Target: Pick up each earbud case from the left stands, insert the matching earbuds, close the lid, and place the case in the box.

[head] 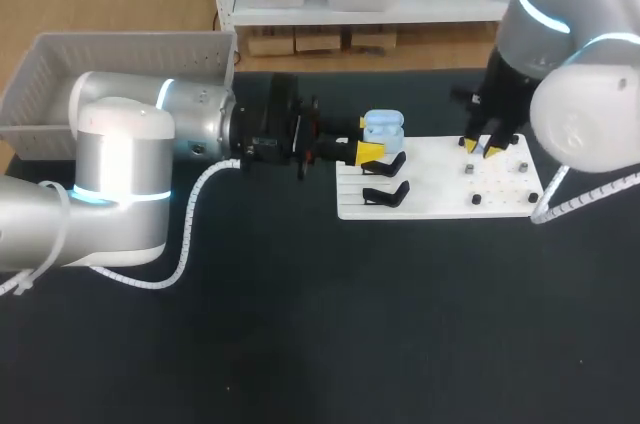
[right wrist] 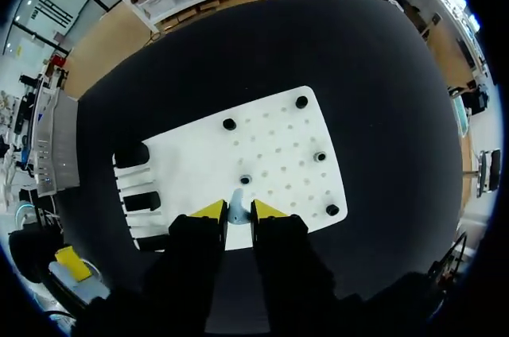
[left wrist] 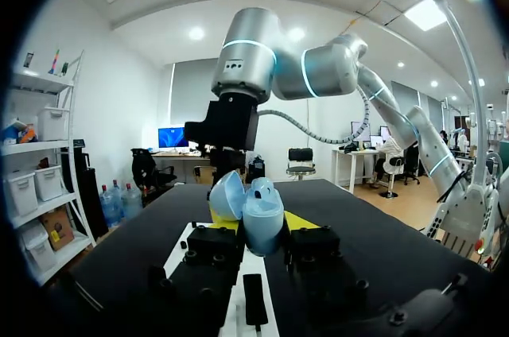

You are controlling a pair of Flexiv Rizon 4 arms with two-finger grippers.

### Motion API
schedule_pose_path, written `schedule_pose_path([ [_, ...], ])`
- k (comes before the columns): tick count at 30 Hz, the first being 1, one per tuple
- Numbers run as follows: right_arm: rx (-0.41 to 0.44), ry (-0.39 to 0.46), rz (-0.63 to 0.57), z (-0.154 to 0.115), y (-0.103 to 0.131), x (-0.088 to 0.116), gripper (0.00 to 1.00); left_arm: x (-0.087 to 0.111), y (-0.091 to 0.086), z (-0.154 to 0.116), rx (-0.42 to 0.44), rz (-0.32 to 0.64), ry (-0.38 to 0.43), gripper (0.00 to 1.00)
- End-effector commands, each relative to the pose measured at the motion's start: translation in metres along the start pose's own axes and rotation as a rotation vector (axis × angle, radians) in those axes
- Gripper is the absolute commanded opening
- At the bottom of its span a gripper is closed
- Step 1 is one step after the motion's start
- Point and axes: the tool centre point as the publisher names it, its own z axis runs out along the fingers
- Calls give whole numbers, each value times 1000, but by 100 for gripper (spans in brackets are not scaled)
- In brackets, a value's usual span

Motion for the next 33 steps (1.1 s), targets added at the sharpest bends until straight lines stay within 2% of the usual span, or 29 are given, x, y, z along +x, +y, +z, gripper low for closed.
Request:
schedule_pose_path([
  [1,-10,7,-27,-52,1,13,0,1,0,0,-1,1,-1,0],
  [7,-12,17,-115,-114,20,24,0,1,0,0,-1,1,-1,0],
  [12,-3,70,-204,-145,45,42,0,1,0,0,-1,1,-1,0],
  [18,31,65,-312,-150,76,66,0,1,0,0,-1,1,-1,0],
  [23,23,72,-371,-148,98,77,0,1,0,0,-1,1,-1,0],
  [33,56,99,-466,-130,122,94,0,1,0,0,-1,1,-1,0],
])
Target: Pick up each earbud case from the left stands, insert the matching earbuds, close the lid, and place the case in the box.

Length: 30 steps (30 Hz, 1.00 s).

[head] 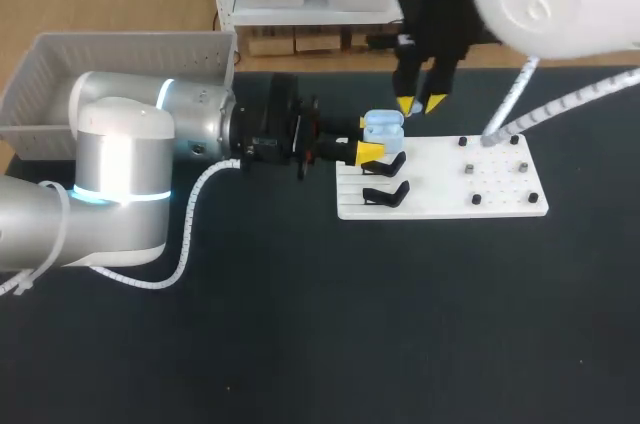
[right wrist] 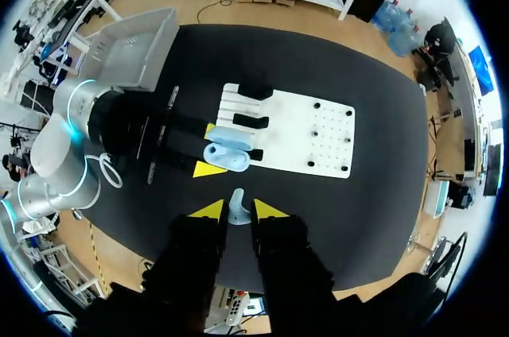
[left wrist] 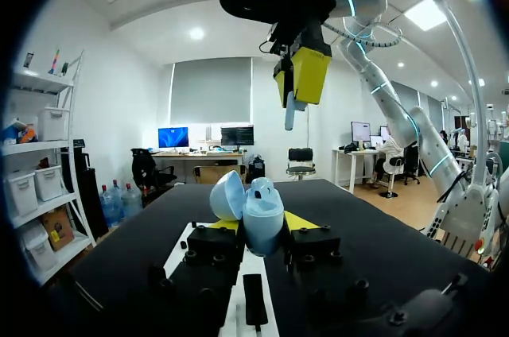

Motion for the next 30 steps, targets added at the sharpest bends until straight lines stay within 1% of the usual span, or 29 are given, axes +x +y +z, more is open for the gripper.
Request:
schedule_pose_path([
  [1,19,11,-7,7,10,-7,0,1,0,0,-1,1,-1,0],
  [17,19,11,-7,7,10,-7,0,1,0,0,-1,1,-1,0],
  [19,45,2,-33,5,13,-6,0,1,0,0,-1,1,-1,0],
  [22,54,4,-65,6,14,-6,0,1,0,0,-1,1,-1,0],
  [26,53,19,-107,9,16,-8,0,1,0,0,-1,1,-1,0],
  [30,24,45,-140,15,20,-8,0,1,0,0,-1,1,-1,0],
])
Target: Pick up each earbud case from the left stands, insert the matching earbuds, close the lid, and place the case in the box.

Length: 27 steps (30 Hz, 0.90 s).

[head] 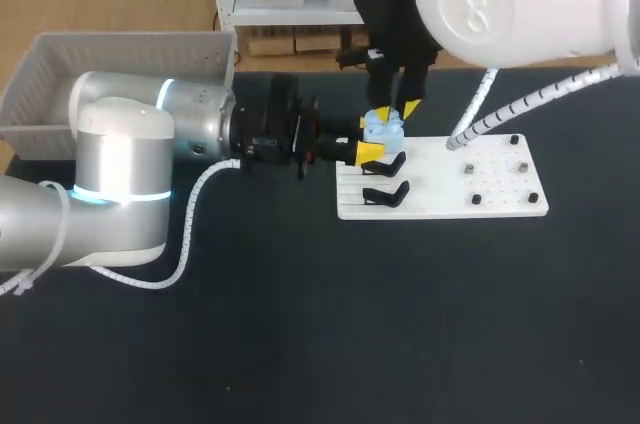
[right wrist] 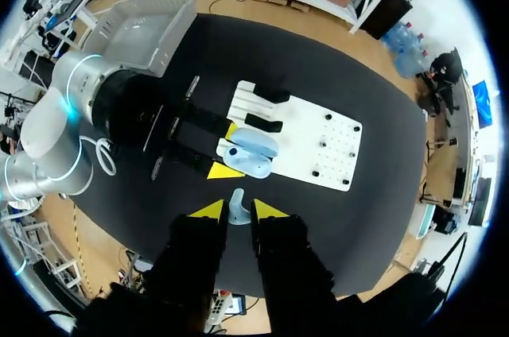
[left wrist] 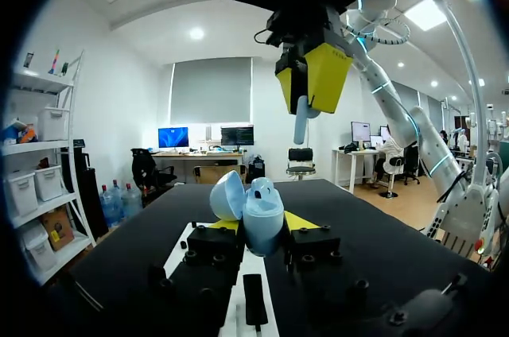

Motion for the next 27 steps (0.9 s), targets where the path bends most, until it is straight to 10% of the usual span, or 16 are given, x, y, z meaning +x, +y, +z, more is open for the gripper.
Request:
schedule_pose_path([
  [1,-25,27,-11,6,2,-7,0,1,0,0,-1,1,-1,0],
  [27,-26,47,-24,30,1,-18,0,1,0,0,-1,1,-1,0],
])
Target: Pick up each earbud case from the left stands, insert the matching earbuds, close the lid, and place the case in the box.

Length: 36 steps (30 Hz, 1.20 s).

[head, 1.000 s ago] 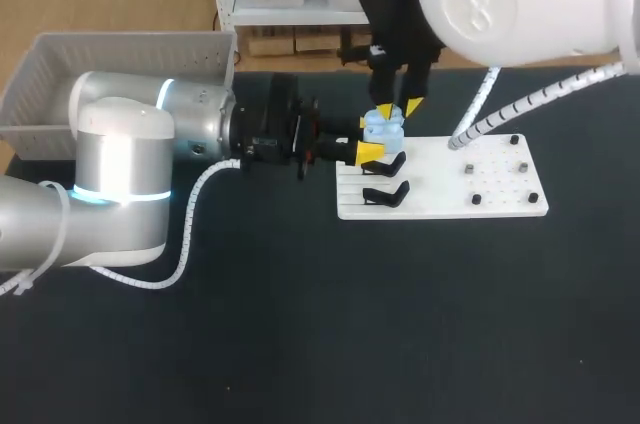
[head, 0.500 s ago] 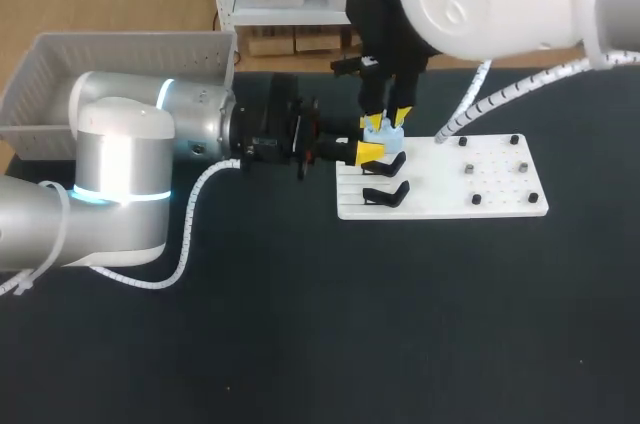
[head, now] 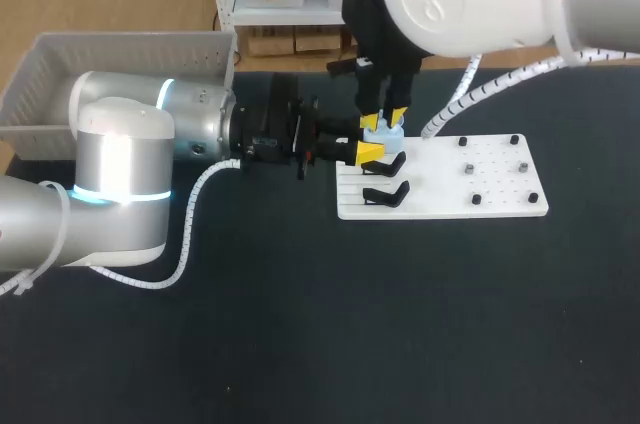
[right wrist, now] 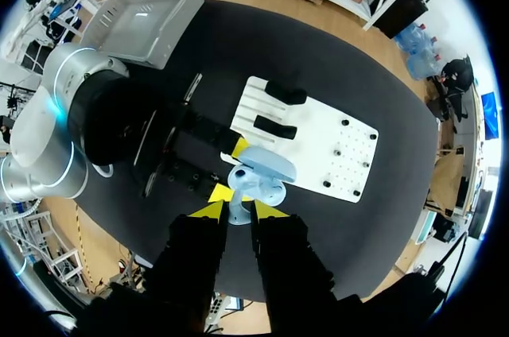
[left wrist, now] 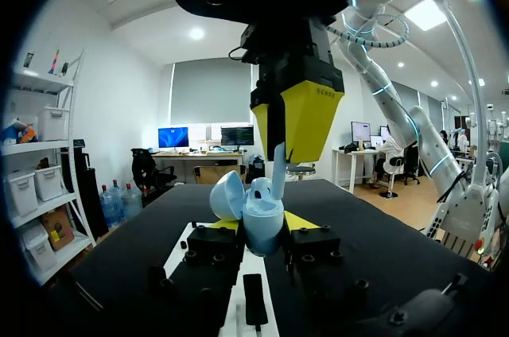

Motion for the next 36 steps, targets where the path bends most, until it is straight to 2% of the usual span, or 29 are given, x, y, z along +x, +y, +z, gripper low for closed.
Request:
schedule_pose_path([
  [1,0,-5,0,2,-1,0,0,1,0,0,-1,1,-1,0],
  [20,13,-5,-4,1,1,-12,0,1,0,0,-1,1,-1,0],
  [36,34,25,-8,9,0,-13,0,1,0,0,-1,1,-1,0],
])
